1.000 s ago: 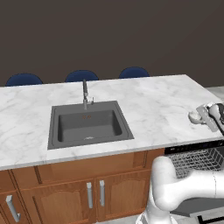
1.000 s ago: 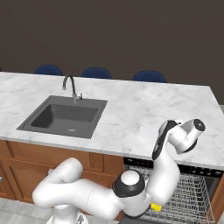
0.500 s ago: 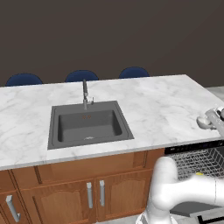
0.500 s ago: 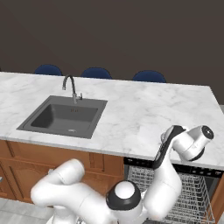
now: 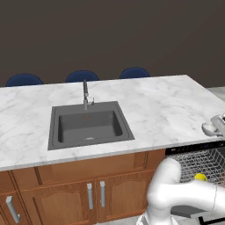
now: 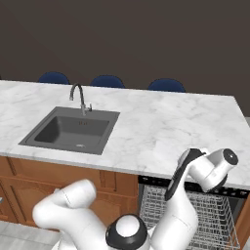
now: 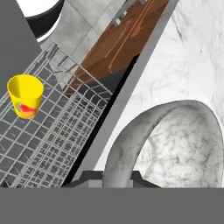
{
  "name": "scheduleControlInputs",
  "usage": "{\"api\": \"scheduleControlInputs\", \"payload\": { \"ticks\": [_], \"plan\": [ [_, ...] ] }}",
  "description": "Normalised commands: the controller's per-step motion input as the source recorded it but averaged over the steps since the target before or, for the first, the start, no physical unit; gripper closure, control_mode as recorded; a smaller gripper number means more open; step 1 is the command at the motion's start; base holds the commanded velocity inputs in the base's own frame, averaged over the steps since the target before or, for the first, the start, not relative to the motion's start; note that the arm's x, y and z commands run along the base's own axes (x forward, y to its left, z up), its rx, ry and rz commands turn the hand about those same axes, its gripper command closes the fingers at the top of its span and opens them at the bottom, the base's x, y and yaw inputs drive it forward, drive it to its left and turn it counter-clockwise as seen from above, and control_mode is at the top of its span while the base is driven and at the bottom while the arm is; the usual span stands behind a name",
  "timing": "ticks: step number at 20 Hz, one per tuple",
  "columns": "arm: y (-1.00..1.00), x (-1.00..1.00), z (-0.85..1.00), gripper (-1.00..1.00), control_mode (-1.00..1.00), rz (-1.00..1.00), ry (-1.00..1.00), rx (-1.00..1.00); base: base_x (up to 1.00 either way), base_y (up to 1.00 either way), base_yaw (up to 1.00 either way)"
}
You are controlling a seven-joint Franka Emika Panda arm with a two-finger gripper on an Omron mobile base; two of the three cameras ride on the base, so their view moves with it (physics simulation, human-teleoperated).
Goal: Pick up the cup and bowl from the counter, place them in the dishwasher, and close the dishwasher door.
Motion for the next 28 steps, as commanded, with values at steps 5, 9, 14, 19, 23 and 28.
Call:
{"api": "scheduleControlInputs", "payload": {
  "ticks": [5,9,14,19,23,28],
  "plan": [
    [0.0,-0.45,-0.08,1.0,-1.0,0.0,0.0,-0.07,0.0,0.0,0.0],
    [0.0,-0.42,-0.2,1.0,-1.0,0.0,0.0,-0.04,0.0,0.0,0.0],
    [0.0,-0.32,-0.29,1.0,-1.0,0.0,0.0,-0.04,0.0,0.0,0.0],
    [0.0,-0.16,-0.51,1.0,-1.0,0.0,0.0,-0.03,0.0,0.0,0.0],
    [-0.08,-0.02,-0.54,1.0,-1.0,0.0,0.0,-0.06,0.0,0.0,0.0],
    [-0.23,0.0,-0.54,1.0,-1.0,0.01,0.0,-0.03,0.0,0.0,0.0]
  ]
}}
